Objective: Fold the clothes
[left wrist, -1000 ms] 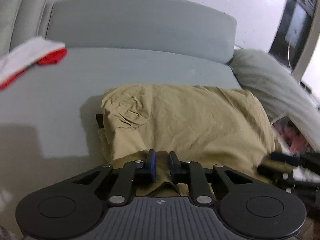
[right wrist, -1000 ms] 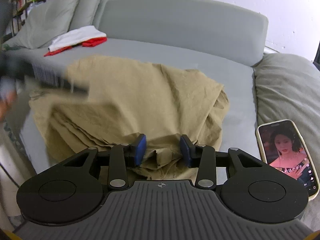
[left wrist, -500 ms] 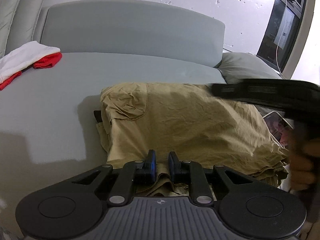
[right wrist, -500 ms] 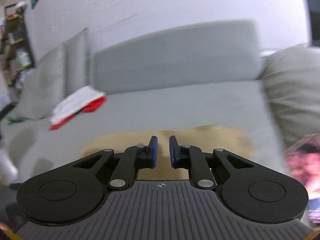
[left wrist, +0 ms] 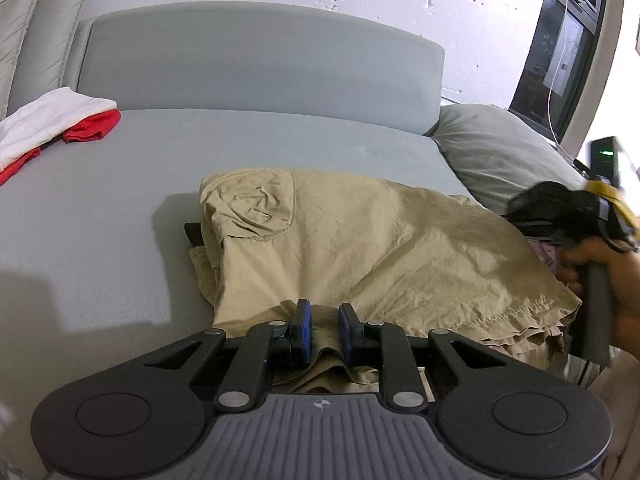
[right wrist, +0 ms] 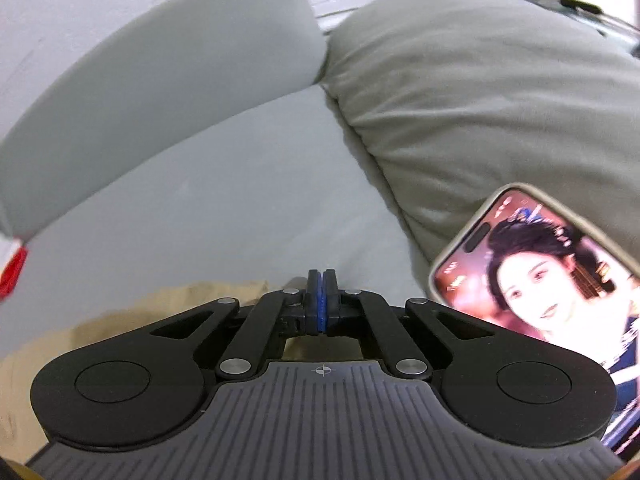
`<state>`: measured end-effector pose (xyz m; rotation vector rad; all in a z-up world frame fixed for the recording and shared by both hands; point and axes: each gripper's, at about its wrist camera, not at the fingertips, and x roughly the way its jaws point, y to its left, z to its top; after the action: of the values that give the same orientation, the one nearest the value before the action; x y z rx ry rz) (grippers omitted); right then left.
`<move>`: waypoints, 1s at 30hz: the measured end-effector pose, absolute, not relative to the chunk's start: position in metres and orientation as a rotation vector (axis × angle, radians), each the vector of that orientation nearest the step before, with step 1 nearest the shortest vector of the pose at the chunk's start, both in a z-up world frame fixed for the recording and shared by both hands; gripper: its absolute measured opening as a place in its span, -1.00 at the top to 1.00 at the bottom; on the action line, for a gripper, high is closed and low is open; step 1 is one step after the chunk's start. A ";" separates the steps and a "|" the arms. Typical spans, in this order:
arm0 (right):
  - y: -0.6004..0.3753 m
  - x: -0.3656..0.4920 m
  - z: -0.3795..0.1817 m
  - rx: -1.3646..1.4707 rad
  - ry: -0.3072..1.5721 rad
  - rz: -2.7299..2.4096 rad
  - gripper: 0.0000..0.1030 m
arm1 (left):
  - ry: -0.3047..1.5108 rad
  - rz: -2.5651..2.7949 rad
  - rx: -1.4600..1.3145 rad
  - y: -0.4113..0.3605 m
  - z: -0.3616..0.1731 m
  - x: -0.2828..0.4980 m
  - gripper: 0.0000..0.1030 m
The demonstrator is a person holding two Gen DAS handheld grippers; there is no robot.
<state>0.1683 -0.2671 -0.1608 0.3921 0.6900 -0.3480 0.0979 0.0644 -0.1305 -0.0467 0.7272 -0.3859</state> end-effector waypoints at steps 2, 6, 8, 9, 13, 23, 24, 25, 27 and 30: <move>-0.264 0.151 -0.153 0.349 0.661 -0.347 0.95 | 0.726 -0.382 -0.047 0.064 -0.131 0.097 0.62; -0.244 0.108 -0.124 0.301 0.518 -0.254 0.74 | 0.723 -0.373 -0.047 0.063 -0.131 0.096 0.63; -0.215 0.098 -0.113 0.200 0.464 -0.149 0.57 | 0.721 -0.370 -0.047 0.062 -0.131 0.095 0.63; -0.199 0.095 -0.112 0.142 0.453 -0.098 0.36 | 0.721 -0.371 -0.046 0.062 -0.131 0.095 0.63; -0.130 0.094 -0.121 -0.070 0.476 0.146 0.31 | 0.718 -0.375 -0.041 0.063 -0.131 0.093 0.63; -0.180 0.073 -0.153 -0.191 0.707 -0.023 0.31 | 0.714 -0.387 -0.032 0.065 -0.130 0.091 0.61; -0.194 0.063 -0.153 -0.162 0.722 -0.051 0.30 | 0.713 -0.388 -0.031 0.065 -0.130 0.091 0.61; -0.206 0.053 -0.155 -0.141 0.740 -0.084 0.28 | 0.713 -0.388 -0.029 0.065 -0.130 0.091 0.61; -0.227 0.034 -0.153 -0.085 0.749 -0.145 0.28 | 0.713 -0.386 -0.029 0.066 -0.130 0.090 0.61; -0.244 0.020 -0.139 0.016 0.685 -0.182 0.30 | 0.713 -0.378 -0.025 0.064 -0.129 0.088 0.61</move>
<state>0.0198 -0.2444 -0.1390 0.0164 0.6851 -0.1819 0.0884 0.0642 -0.1290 -0.0246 0.7125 -0.3777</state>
